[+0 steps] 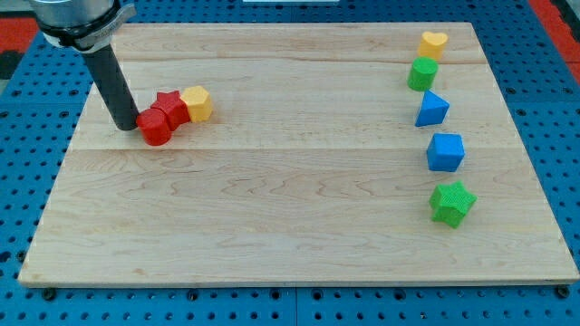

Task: Slide the red circle closer to the green star

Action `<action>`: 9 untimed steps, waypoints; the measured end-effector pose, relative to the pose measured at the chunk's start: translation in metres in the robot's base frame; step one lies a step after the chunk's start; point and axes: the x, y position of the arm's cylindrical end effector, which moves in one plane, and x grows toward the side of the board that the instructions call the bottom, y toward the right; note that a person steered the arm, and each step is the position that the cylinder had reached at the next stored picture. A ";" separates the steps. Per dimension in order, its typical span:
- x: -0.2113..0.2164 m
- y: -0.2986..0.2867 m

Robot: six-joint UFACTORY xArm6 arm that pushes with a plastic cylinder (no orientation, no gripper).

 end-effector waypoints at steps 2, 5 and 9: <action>0.068 0.154; 0.126 0.141; 0.118 0.298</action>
